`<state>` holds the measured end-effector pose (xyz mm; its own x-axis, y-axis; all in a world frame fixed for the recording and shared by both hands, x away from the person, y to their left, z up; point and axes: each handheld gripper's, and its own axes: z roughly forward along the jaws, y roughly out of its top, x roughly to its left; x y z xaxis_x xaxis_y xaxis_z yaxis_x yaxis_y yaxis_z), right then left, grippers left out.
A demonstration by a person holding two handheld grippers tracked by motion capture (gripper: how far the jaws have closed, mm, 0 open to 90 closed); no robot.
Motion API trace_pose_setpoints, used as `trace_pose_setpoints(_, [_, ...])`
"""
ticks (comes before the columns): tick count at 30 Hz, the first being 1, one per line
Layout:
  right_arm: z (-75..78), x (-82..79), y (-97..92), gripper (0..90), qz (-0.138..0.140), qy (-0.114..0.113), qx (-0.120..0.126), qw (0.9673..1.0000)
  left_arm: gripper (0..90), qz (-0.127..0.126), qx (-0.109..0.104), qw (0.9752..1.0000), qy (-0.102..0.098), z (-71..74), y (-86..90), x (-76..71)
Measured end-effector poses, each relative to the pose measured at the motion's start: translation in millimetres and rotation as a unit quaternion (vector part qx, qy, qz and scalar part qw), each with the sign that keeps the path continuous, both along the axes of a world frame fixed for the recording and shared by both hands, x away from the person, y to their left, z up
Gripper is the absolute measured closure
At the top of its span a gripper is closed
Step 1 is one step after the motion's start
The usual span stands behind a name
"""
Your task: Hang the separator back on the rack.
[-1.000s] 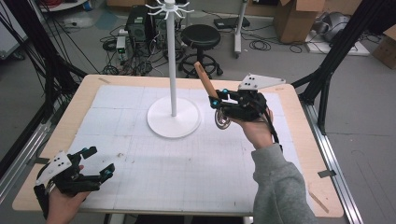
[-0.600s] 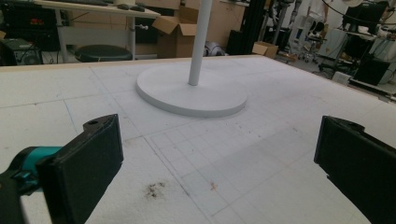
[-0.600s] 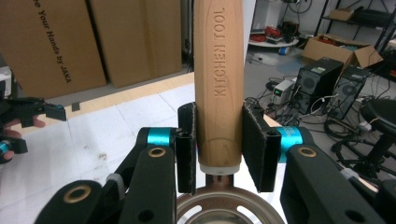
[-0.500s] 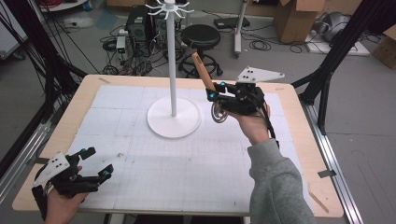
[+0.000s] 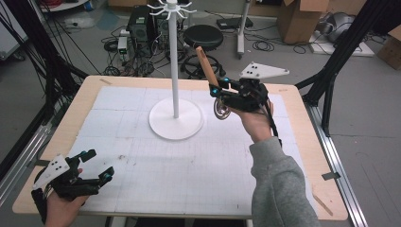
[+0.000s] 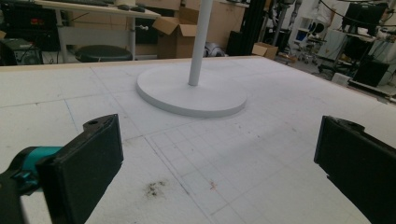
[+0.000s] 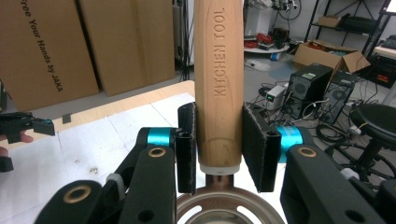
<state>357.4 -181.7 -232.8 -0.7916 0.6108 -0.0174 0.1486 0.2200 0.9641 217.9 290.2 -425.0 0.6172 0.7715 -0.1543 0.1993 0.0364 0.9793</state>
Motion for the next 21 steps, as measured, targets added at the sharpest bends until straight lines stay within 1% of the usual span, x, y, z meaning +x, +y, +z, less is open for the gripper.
trace_pose_setpoints(6, [4.0,1.5,1.5,68.8,0.000,-0.004,0.001,1.0000,1.8,-0.001,0.000,1.0000,0.001,-0.5,0.7,0.1])
trace_pose_setpoints(11, [9.6,4.4,4.6,68.7,-0.002,-0.010,0.002,0.9999,1.8,0.000,-0.005,1.0000,0.004,-1.8,3.0,1.9])
trace_pose_setpoints(14, [11.9,7.7,7.4,68.8,-0.005,-0.013,0.004,0.9999,1.8,0.001,-0.012,0.9999,0.001,-0.8,3.7,2.0])
trace_pose_setpoints(21, [14.1,12.0,11.4,68.7,-0.013,-0.016,0.008,0.9998,1.8,0.001,-0.012,0.9999,-0.001,-0.4,3.8,1.3])
